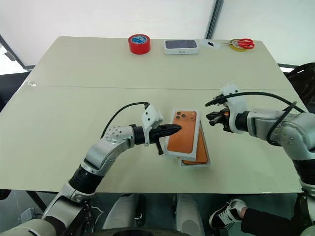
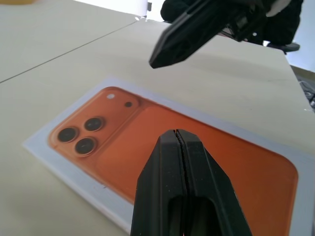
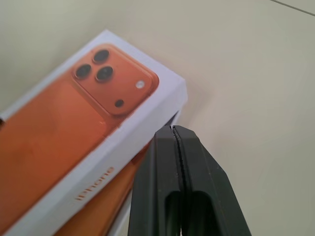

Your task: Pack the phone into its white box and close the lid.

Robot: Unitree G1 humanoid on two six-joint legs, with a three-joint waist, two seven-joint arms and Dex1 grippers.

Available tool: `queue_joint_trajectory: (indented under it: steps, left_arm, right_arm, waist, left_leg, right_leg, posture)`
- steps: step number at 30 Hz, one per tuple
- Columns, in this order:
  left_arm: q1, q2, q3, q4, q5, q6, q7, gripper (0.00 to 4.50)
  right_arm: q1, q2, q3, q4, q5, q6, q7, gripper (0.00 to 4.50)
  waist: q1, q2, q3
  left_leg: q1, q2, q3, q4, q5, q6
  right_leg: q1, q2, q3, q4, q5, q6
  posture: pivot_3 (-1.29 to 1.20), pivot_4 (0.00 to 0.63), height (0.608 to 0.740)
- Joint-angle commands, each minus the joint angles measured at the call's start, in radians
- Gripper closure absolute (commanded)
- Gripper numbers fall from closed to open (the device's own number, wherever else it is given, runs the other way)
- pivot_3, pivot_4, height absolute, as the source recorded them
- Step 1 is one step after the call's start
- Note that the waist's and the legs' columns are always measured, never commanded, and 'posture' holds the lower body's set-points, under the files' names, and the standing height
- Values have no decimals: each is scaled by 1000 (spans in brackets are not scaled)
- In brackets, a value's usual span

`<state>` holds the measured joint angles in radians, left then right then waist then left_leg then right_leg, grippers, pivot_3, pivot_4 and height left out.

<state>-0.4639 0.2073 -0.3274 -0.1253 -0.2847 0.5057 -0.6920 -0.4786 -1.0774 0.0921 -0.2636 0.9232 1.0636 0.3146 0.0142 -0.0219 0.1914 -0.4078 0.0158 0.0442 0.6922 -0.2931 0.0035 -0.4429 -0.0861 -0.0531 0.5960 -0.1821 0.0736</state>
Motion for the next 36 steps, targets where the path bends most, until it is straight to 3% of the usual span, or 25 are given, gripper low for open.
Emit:
queue_joint_trajectory:
  steps: [1, 5, 10, 19, 28, 36]
  left_arm:
    - [-28, 27, 80, -40, -8, 75, 53, 4500]
    - [-44, 70, 101, -15, 10, 149, 79, 4500]
    - [-49, 104, 34, 8, 40, 197, 47, 4500]
    - [-74, 30, -55, 17, 53, 185, 13, 4500]
    - [-67, 34, -96, -86, 30, 219, -60, 4500]
    - [-67, 28, -109, -87, 42, 224, -65, 4500]
  right_arm:
    - [5, -15, 23, -53, -118, -31, 66, 4455]
    - [5, 20, 30, -54, -193, -24, 102, 4455]
    - [7, 56, 39, -53, -269, -21, 144, 4455]
    - [16, 81, 56, -101, -356, -26, 236, 4455]
    - [88, 20, 12, -191, -366, -27, 365, 4455]
    - [114, 19, -10, -197, -395, -18, 388, 4455]
  waist:
    - [0, 0, 0]
    - [-1, 0, 0]
    - [1, 0, 0]
    - [0, 0, 0]
    - [3, 0, 0]
    - [0, 0, 0]
  left_leg:
    - [0, 0, 0, 0, 0, 0]
    - [0, 0, 0, 0, 0, 0]
    - [0, -1, 0, 0, 0, 0]
    - [0, -1, 0, 1, 0, 0]
    - [0, -1, -1, 2, 0, 0]
    - [0, -1, 0, 3, 0, 1]
  right_leg:
    - [0, 0, 0, 0, 0, 0]
    - [0, 0, 0, 0, 0, 0]
    - [0, 0, 0, 0, 0, 0]
    - [0, -1, 0, 0, 0, 0]
    - [0, -1, 0, 1, 0, 0]
    - [0, -1, 0, 1, -1, -2]
  posture:
    - [0, 150, 730]
    - [0, 150, 730]
    - [0, 150, 730]
    - [0, 150, 730]
    - [0, 150, 730]
    - [0, 150, 730]
